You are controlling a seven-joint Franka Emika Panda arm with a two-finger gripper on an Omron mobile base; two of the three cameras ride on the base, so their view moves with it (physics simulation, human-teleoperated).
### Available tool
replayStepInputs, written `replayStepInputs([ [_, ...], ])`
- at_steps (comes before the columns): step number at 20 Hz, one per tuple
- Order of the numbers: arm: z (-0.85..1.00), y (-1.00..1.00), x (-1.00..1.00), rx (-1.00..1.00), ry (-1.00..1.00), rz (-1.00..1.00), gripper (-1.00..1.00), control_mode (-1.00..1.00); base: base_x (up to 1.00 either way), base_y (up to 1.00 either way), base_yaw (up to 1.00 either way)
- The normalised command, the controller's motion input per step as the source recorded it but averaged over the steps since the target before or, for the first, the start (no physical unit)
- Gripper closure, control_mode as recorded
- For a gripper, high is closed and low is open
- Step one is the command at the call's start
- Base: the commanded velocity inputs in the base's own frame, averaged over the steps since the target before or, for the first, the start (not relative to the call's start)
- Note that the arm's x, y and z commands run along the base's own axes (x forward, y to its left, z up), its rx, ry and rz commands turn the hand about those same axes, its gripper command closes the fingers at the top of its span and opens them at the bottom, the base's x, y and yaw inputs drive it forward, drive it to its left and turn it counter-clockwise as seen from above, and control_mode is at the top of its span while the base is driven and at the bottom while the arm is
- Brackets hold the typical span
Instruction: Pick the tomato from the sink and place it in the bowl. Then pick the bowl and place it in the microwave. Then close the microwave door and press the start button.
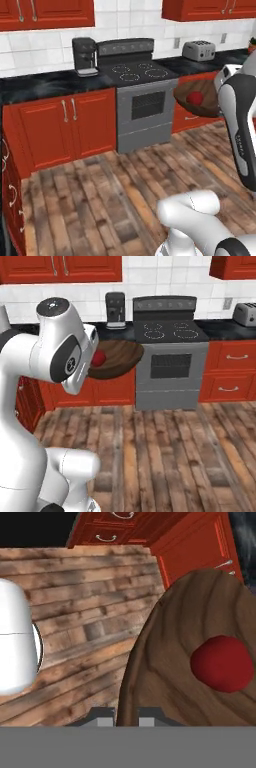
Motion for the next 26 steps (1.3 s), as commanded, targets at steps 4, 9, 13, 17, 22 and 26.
replayStepInputs([
  [4, 0.00, 0.00, 0.00, 0.00, 0.00, 0.00, 1.00, 1.00, 0.66, -0.43, -0.57],
  [9, 0.00, 0.00, 0.00, 0.00, 0.00, 0.00, 1.00, 1.00, 0.46, -0.62, -0.63],
  [13, 0.00, 0.00, 0.00, 0.00, 0.00, 0.00, 1.00, 1.00, 0.25, -0.92, -0.61],
  [17, 0.00, 0.00, 0.00, 0.00, 0.00, 0.00, 1.00, 1.00, 0.08, -0.91, -0.57],
  [22, 0.00, 0.00, 0.00, 0.00, 0.00, 0.00, 1.00, 1.00, 0.10, -0.39, -0.54],
  [26, 0.00, 0.00, 0.00, 0.00, 0.00, 0.00, 1.00, 1.00, 0.22, -0.09, -0.60],
])
